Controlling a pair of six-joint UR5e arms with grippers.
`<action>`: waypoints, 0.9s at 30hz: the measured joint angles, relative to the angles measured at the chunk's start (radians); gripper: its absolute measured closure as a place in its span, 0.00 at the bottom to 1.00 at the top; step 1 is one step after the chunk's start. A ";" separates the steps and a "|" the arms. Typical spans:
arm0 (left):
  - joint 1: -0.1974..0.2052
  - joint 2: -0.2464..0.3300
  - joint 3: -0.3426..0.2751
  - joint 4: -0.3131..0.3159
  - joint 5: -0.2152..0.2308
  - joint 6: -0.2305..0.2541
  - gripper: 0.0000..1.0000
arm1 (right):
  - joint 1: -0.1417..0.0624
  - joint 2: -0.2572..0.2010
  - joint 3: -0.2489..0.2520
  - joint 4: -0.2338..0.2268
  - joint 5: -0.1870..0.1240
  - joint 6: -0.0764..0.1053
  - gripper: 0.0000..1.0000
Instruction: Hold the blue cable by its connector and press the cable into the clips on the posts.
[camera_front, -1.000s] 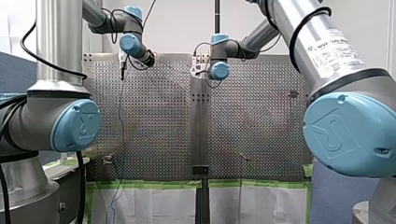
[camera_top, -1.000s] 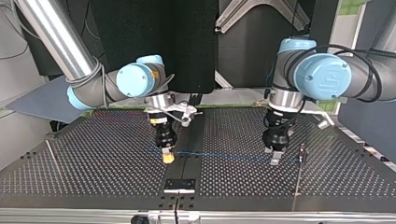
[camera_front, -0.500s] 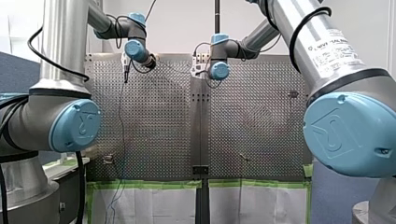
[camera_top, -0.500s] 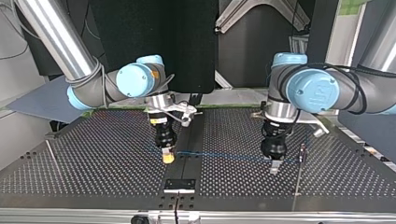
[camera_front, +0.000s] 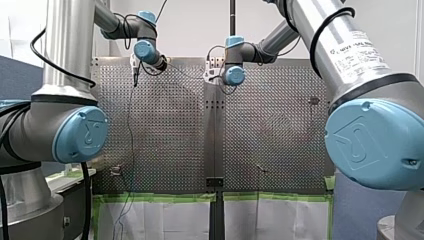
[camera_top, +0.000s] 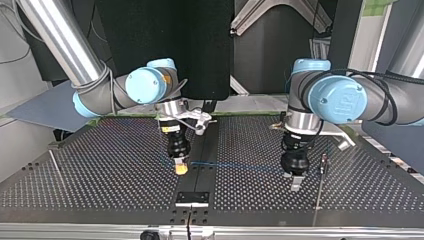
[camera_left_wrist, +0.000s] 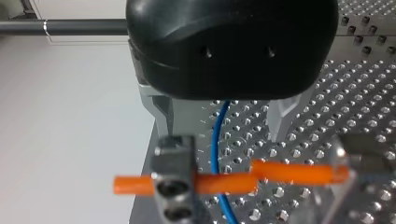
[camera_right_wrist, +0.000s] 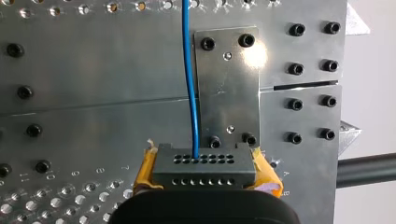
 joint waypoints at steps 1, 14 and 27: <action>0.000 0.000 0.000 0.000 -0.004 0.000 0.28 | 0.001 0.000 0.000 0.000 0.000 0.000 1.00; -0.017 0.000 -0.001 -0.004 -0.095 0.013 1.00 | 0.002 0.000 0.000 0.004 0.000 -0.001 1.00; -0.036 0.000 -0.015 -0.002 -0.108 0.014 1.00 | -0.002 0.000 0.001 0.018 0.004 0.001 1.00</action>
